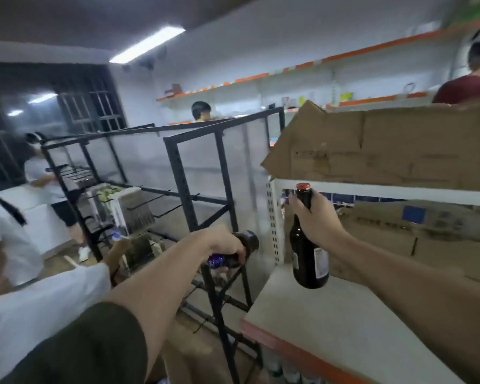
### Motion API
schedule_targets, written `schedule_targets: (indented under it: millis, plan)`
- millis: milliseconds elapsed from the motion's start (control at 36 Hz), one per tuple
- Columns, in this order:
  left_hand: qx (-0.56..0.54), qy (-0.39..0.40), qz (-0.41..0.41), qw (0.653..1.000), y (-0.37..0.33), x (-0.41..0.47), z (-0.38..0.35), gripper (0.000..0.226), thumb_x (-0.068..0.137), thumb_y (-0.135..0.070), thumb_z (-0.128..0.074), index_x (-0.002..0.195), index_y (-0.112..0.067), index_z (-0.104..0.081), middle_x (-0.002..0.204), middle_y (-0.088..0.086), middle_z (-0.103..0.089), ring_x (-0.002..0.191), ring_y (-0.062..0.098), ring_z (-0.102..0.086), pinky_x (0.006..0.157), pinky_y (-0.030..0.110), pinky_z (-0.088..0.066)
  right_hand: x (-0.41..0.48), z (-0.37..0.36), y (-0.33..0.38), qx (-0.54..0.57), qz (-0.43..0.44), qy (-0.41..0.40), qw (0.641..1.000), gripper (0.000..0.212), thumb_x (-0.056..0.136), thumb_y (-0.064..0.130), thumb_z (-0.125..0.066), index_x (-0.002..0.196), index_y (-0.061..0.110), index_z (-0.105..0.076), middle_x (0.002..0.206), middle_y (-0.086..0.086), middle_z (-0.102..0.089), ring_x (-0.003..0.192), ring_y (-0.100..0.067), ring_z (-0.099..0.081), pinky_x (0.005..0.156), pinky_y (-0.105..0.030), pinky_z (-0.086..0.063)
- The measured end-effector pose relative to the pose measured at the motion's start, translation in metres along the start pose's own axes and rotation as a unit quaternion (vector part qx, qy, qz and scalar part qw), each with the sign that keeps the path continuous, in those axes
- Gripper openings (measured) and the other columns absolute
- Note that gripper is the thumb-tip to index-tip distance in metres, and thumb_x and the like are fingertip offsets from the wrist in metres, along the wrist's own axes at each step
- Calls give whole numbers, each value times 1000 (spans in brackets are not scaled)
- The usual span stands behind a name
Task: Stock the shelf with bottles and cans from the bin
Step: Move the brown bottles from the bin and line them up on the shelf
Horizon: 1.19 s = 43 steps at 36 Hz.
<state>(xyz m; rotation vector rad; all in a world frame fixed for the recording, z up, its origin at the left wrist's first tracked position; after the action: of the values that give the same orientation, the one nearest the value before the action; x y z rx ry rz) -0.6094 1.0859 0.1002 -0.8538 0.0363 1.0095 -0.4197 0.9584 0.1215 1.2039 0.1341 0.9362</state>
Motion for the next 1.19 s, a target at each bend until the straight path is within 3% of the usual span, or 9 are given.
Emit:
schedule_targets:
  millis: [111, 222, 389, 444, 556, 722, 972, 1083, 1194]
  plan:
    - [151, 26, -76, 985, -38, 31, -7, 39, 74, -7, -83, 109, -9, -67, 92, 11, -71, 74, 23, -71, 48, 27, -56, -4, 27, -13, -32, -22, -48, 998, 33, 100, 43, -49, 76, 19, -48, 62, 2, -53, 54, -12, -52, 51, -27, -37]
    - [112, 119, -53, 985, -55, 56, -30, 30, 88, -12, -75, 115, -3, -66, 100, 14, -72, 75, 22, -69, 63, 28, -57, -3, 50, -31, -64, -54, -77, 994, 33, 100, 40, -50, 83, 12, -54, 69, -6, -61, 58, -16, -56, 53, -28, -39]
    - [219, 195, -48, 955, -85, 82, -61, 12, 97, -16, -64, 93, -4, -62, 67, 7, -67, 48, 13, -62, 47, 21, -50, 10, 73, -52, -74, -65, -98, 990, 29, 101, 33, -52, 77, 17, -52, 60, 6, -56, 47, 4, -54, 42, -11, -35]
    - [266, 184, -56, 944, -95, 89, -69, 12, 94, -14, -68, 97, -3, -63, 79, 11, -69, 52, 15, -66, 52, 22, -54, 16, 76, -59, -82, -64, -94, 990, 28, 101, 35, -52, 79, 16, -54, 59, 7, -57, 48, 4, -54, 44, -12, -35]
    - [372, 143, -78, 914, -115, 106, -79, 44, 85, -13, -81, 123, -4, -62, 111, 14, -67, 91, 29, -75, 89, 38, -61, 32, 79, -76, -70, -56, -68, 994, 27, 101, 34, -52, 82, 16, -55, 58, 7, -59, 49, 5, -56, 43, -9, -36]
    - [464, 148, -62, 871, -121, 131, -81, 54, 83, -17, -84, 129, -7, -58, 112, 13, -62, 95, 30, -75, 87, 40, -62, 51, 79, -100, -74, -55, -53, 994, 27, 100, 38, -53, 81, 19, -53, 61, 8, -55, 51, 4, -55, 50, -18, -37]
    - [540, 148, -96, 823, -123, 185, -89, 63, 78, -58, -80, 122, -15, -65, 110, 4, -72, 88, 20, -75, 90, 42, -60, 65, 70, -124, -55, -60, -35, 996, 25, 100, 36, -53, 82, 18, -55, 58, 11, -57, 54, 2, -57, 51, -13, -39]
    - [523, 159, -118, 829, -134, 196, -85, 59, 88, -49, -75, 128, -7, -63, 106, 8, -70, 77, 19, -72, 74, 30, -62, 73, 62, -127, -92, -62, -3, 994, 31, 102, 38, -50, 83, 14, -56, 64, 6, -57, 52, 3, -54, 49, -12, -37]
    - [529, 175, -143, 818, -142, 211, -82, 43, 95, -49, -67, 112, -9, -65, 92, 3, -66, 66, 14, -64, 55, 22, -51, 78, 57, -135, -86, -93, 23, 992, 34, 100, 36, -53, 94, 5, -65, 70, -4, -62, 50, 2, -53, 47, -10, -39]
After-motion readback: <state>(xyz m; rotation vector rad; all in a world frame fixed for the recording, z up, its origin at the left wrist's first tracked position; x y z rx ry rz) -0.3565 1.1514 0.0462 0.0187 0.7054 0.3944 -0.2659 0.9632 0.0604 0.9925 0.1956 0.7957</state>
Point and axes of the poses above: each hand's wrist, its own x-axis towards the middle knuckle, its own z-axis out of the back of the hand, y = z × x, the point moved 6 cm from there along x, towards the middle knuckle
